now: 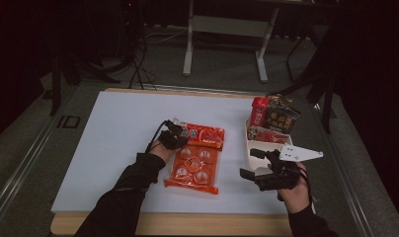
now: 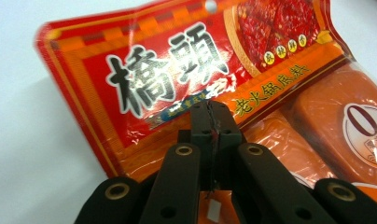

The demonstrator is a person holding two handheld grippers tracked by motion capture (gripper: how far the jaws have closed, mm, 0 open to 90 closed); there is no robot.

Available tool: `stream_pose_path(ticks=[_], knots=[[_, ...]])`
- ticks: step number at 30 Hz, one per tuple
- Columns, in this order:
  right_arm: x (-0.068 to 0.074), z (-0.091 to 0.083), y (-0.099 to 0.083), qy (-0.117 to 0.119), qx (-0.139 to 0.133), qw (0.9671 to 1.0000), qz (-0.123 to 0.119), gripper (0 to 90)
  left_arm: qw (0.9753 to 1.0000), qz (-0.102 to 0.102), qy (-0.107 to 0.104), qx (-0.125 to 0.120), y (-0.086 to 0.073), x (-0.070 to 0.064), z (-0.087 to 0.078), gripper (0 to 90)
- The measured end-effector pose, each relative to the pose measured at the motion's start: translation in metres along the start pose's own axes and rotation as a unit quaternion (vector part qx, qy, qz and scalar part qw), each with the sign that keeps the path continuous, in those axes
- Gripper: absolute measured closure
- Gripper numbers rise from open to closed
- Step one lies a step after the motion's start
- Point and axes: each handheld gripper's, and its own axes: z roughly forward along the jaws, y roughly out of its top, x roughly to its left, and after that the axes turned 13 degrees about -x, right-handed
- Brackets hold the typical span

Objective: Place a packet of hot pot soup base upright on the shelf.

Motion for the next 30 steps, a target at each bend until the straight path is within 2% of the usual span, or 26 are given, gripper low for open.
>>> stream_pose_path(ticks=[6,10,19,26,30], knots=[[0.0,0.0,0.0,0.001,-0.001,1.0,0.001,14.9,0.9999,0.006,-0.002,0.013,-0.002,-0.008,-0.005,90.0],[0.001,0.001,0.0,0.001,0.0,1.0,0.001,14.9,0.9999,0.002,-0.013,0.011,-0.006,-0.015,-0.01,90.0],[0.003,0.002,0.001,0.002,0.0,1.0,-0.001,16.8,0.9993,0.013,-0.033,0.013,-0.016,-0.034,-0.021,90.0],[0.003,0.001,0.001,-0.006,-0.003,0.9999,-0.009,16.8,0.9987,0.014,-0.047,0.014,-0.019,-0.041,-0.024,90.0],[0.003,-0.001,0.002,-0.016,-0.006,0.9998,-0.013,16.2,0.9974,0.032,-0.06,0.021,-0.019,-0.046,-0.025,90.0]])
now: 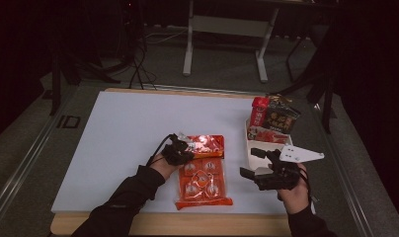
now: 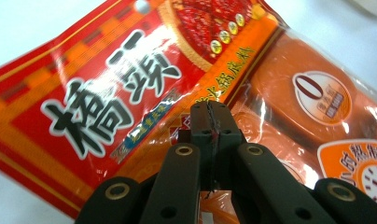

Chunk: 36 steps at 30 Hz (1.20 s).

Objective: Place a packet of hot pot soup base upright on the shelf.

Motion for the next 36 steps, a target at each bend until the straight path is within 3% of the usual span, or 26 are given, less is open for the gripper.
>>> stream_pose_path(ticks=[2,7,14,19,25,29,31,32,33,35,36], knots=[[-0.001,-0.001,0.0,-0.001,-0.004,1.0,0.002,16.1,1.0,0.003,-0.001,-0.003,0.0,-0.001,0.0,90.0],[0.001,-0.001,0.001,0.004,-0.002,1.0,0.006,16.2,0.9997,-0.017,-0.01,-0.013,0.0,0.004,-0.004,88.1],[0.003,0.002,0.0,0.006,0.009,0.9999,0.001,16.2,0.9991,-0.038,-0.005,-0.021,0.001,0.014,-0.026,72.2],[0.004,0.001,0.0,0.003,0.009,0.9999,-0.006,16.2,0.9976,-0.056,-0.016,-0.039,0.001,0.024,-0.046,63.3],[0.007,0.004,0.0,0.0,0.017,0.9996,-0.024,15.3,0.996,-0.057,-0.016,-0.067,-0.003,0.033,-0.066,54.2],[0.009,0.006,-0.001,0.0,0.022,0.9994,-0.028,15.3,0.9923,-0.065,-0.034,-0.1,-0.008,0.041,-0.073,43.3],[0.009,0.006,-0.001,0.0,0.023,0.9993,-0.03,15.2,0.9908,-0.054,-0.027,-0.121,-0.012,0.041,-0.074,41.0],[0.009,0.006,-0.001,0.0,0.022,0.9993,-0.029,15.0,0.9911,-0.044,-0.011,-0.126,-0.013,0.039,-0.073,40.9],[0.009,0.006,-0.001,-0.001,0.022,0.9993,-0.029,14.7,0.9915,-0.037,0.007,-0.125,-0.015,0.037,-0.073,40.9],[0.009,0.006,-0.001,-0.002,0.023,0.9993,-0.031,14.7,0.9923,-0.046,0.001,-0.115,-0.017,0.037,-0.071,40.9],[0.009,0.007,-0.002,-0.001,0.023,0.9993,-0.03,14.6,0.9918,-0.057,-0.013,-0.114,-0.017,0.039,-0.07,40.9]])
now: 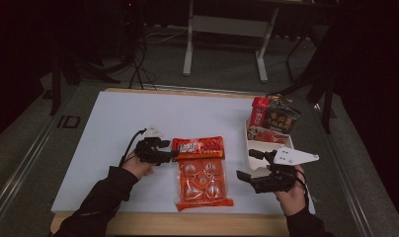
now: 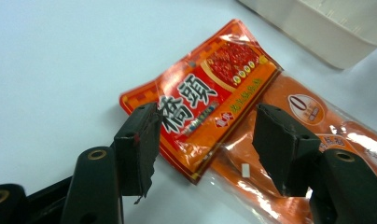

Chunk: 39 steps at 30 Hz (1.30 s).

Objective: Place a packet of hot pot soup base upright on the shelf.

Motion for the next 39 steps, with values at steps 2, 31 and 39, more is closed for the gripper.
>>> stream_pose_path(ticks=[2,31,39], knots=[[0.0,0.0,0.0,-0.001,0.002,1.0,0.0,14.6,0.9998,-0.015,0.008,0.013,-0.001,0.001,0.003,38.0],[0.0,0.0,-0.002,-0.001,0.008,1.0,-0.003,14.4,0.9969,-0.05,0.022,0.057,-0.015,0.036,0.046,43.1],[0.0,0.0,-0.003,0.002,0.008,1.0,-0.001,14.4,0.9965,-0.054,-0.006,0.064,-0.013,0.028,0.059,54.4]])
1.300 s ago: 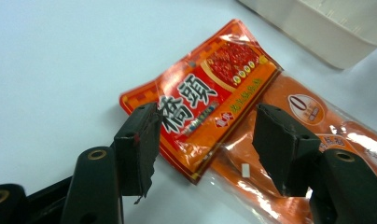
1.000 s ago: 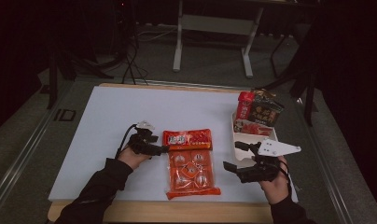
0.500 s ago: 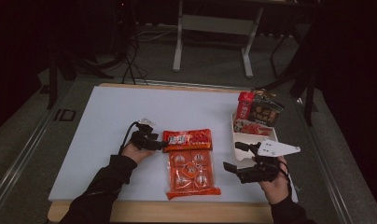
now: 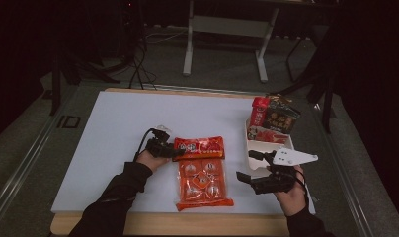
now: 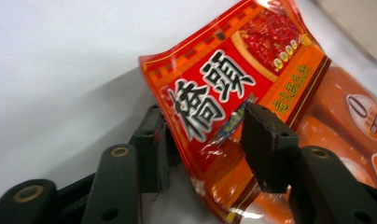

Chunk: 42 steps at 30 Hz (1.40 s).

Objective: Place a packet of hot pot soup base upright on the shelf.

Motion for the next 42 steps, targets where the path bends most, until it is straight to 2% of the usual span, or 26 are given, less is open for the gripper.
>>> stream_pose_path(ticks=[5,6,8,10,11,14,18,24,27,32,34,36,38,40,42], knots=[[0.0,0.0,0.0,0.0,-0.001,1.0,0.001,14.4,0.9999,0.007,-0.007,0.008,0.002,-0.009,0.009,63.7],[-0.001,0.0,0.0,0.0,-0.001,1.0,0.002,14.4,0.9999,0.003,-0.012,0.009,0.002,-0.01,0.01,68.1],[-0.001,0.0,-0.001,-0.001,-0.001,1.0,0.003,14.4,0.9999,0.008,-0.006,0.011,0.003,-0.013,0.011,74.0],[-0.001,0.0,-0.001,0.0,-0.002,1.0,0.003,14.5,0.9998,0.009,-0.008,0.014,0.004,-0.014,0.011,86.5],[-0.001,0.0,-0.001,0.001,-0.001,1.0,0.004,14.5,0.9998,0.011,-0.005,0.014,0.005,-0.016,0.011,87.9],[-0.002,0.0,-0.001,0.001,0.0,1.0,0.004,14.5,0.9995,0.027,0.003,0.015,0.007,-0.02,0.009,88.8],[-0.001,-0.001,0.0,-0.009,-0.003,1.0,0.001,14.5,0.9995,0.023,-0.007,0.018,0.014,-0.021,0.003,89.2],[-0.004,-0.005,0.002,-0.018,-0.014,0.9997,0.011,14.6,0.999,0.043,-0.015,-0.005,0.025,-0.031,-0.01,89.4],[-0.003,-0.006,0.002,-0.031,-0.017,0.9994,-0.004,14.5,0.9982,0.054,-0.019,-0.016,0.03,-0.037,-0.018,89.4],[-0.005,-0.006,0.003,-0.047,-0.017,0.9987,-0.014,14.0,0.9968,0.068,-0.03,-0.028,0.039,-0.047,-0.031,89.4],[-0.006,-0.006,0.003,-0.049,-0.017,0.9987,-0.003,13.9,0.9963,0.072,-0.034,-0.033,0.042,-0.051,-0.035,89.5],[-0.006,-0.008,0.003,-0.058,-0.02,0.9981,-0.003,13.9,0.9958,0.074,-0.04,-0.037,0.044,-0.056,-0.04,89.5],[-0.006,-0.009,0.003,-0.061,-0.018,0.998,-0.002,13.9,0.995,0.079,-0.043,-0.041,0.047,-0.06,-0.044,89.5],[-0.007,-0.009,0.004,-0.067,-0.006,0.9977,0.006,13.3,0.9943,0.085,-0.045,-0.045,0.049,-0.063,-0.047,89.5],[-0.005,-0.007,0.004,-0.068,0.002,0.9977,0.001,10.7,0.9938,0.089,-0.047,-0.046,0.05,-0.066,-0.05,89.5]])
